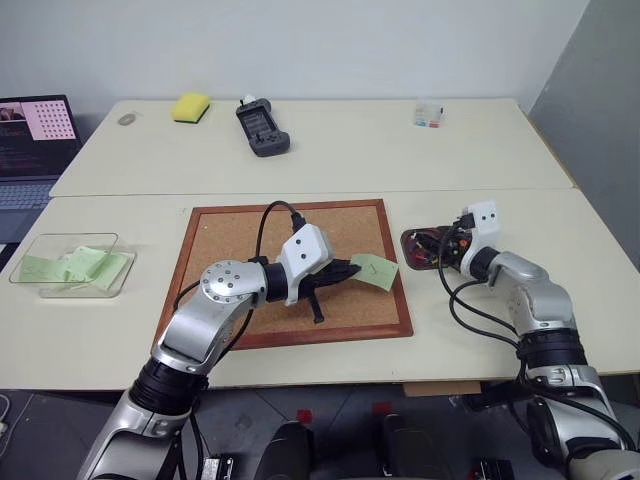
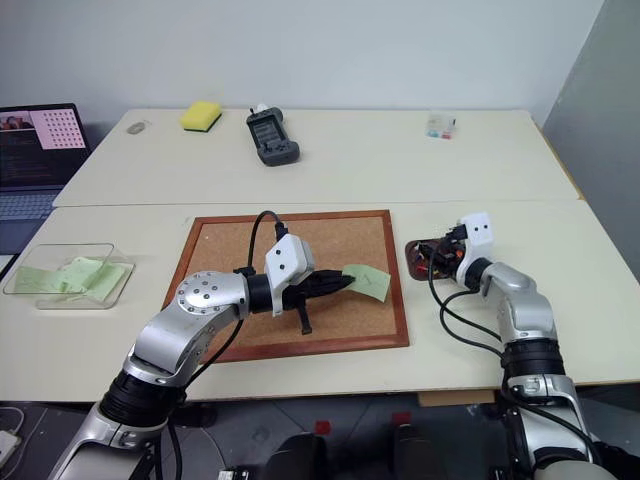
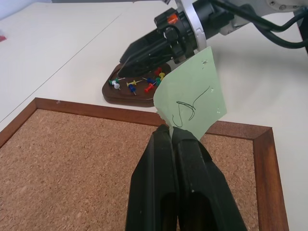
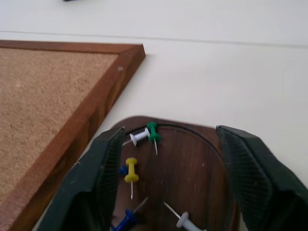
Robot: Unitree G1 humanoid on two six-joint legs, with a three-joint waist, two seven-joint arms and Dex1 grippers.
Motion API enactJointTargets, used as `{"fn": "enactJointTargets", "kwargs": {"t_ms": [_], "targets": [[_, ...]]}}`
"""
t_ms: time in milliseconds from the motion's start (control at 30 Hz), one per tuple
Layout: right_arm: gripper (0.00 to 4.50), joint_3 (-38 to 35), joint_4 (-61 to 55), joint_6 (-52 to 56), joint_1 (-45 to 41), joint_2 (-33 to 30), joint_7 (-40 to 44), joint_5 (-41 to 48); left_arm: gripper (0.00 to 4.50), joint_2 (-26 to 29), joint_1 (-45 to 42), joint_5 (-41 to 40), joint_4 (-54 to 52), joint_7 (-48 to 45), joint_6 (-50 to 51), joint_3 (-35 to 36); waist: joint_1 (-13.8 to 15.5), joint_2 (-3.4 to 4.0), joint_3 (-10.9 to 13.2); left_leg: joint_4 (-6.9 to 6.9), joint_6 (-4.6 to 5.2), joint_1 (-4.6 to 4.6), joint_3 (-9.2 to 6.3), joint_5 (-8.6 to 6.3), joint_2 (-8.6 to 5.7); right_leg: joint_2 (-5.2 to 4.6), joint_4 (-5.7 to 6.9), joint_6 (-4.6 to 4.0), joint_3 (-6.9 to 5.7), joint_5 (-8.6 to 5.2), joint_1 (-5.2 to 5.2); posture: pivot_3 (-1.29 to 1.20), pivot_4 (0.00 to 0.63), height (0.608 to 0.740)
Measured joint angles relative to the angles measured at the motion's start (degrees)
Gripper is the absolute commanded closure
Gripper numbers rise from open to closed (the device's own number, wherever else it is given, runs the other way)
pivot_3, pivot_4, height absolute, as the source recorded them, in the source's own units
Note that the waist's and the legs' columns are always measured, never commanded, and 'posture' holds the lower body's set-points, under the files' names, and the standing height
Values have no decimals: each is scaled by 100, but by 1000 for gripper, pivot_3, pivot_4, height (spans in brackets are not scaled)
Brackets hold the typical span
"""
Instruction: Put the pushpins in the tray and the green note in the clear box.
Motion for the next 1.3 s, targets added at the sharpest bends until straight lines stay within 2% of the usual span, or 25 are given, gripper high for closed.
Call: {"fn": "enactJointTargets", "kwargs": {"t_ms": [67, 100, 233, 367, 500, 700, 833, 900, 1000, 1167, 1300], "targets": [[81, 0, -185, 85, 26, -29, 7, 30, 4500, -17, 0, 0, 0, 1, 0, 0, 2, 0, 0, 0, 0, 0, -1, 0, 0, 0, 0, 0, -1, 0, 0, 0, 150, 740], [32, 0, -241, 108, 36, -40, 12, 33, 4500, -17, 0, 0, 0, 1, 0, 1, 2, 0, 0, 0, 0, 0, -1, 0, 0, 0, 0, 0, 0, 0, 0, 0, 150, 740], [32, -10, -698, 332, 65, -223, 158, 153, 4500, -23, -4, 0, 5, 0, 0, 29, 3, 0, 0, 0, 0, 0, -1, 0, -1, 0, 0, 0, 0, 0, 0, 0, 150, 740], [32, 24, -1370, 481, 291, -632, 811, 444, 4500, -34, -23, -73, 19, 26, 96, 269, 9, -1, 0, 0, 1, -2, -4, 0, -1, 0, -1, 0, -4, 0, 1, 0, 150, 740], [32, 96, -2249, 515, 646, -1019, 1762, 929, 4500, 64, -45, -403, 86, 200, 399, 1020, -21, -4, 4, 1, 1, 0, -5, -1, 3, 5, -1, 1, -5, 0, 1, 0, 150, 740], [32, 378, -3328, 968, 573, -806, 2021, 1661, 4500, 505, -64, -1033, 85, 743, 1131, 2587, -92, -8, 8, 1, 0, 6, -37, 0, 14, 9, 5, 1, -10, -1, 1, 0, 150, 740], [32, 780, -3696, 1208, 18, -404, 1879, 1862, 4500, 533, 29, -1547, 91, 1500, 1735, 3884, -88, -11, 10, 3, -1, 5, -57, 0, 9, 3, 2, 1, -16, 0, 3, 0, 150, 740], [32, 943, -3734, 1253, -143, -258, 1842, 1881, 4500, 536, 75, -1498, 294, 1919, 1728, 4279, -71, -11, 10, 3, -1, 5, -60, 0, 5, -2, 2, 1, -18, 0, 3, 0, 150, 740], [32, 1163, -3724, 1294, -389, -120, 1819, 1861, 4500, 523, 51, -1030, 936, 3030, 1550, 4826, -8, -14, 10, 3, -1, 4, -63, 0, 3, -4, 0, 0, -20, 0, 2, 0, 150, 740], [32, 1273, -3713, 1294, -447, -83, 1827, 1849, 4500, 199, 68, -550, 1215, 4412, 1327, 5352, 56, -27, 7, 4, -4, -8, -71, 0, -6, -39, -6, 0, -28, 1, 0, 0, 150, 740], [32, 1278, -3713, 1300, -447, -109, 1827, 1846, 4500, -185, 276, -472, 1163, 5150, 1382, 5673, 48, -29, 6, 4, -4, -11, -71, 0, -8, -44, -3, 0, -30, 1, -3, 0, 150, 740]]}}
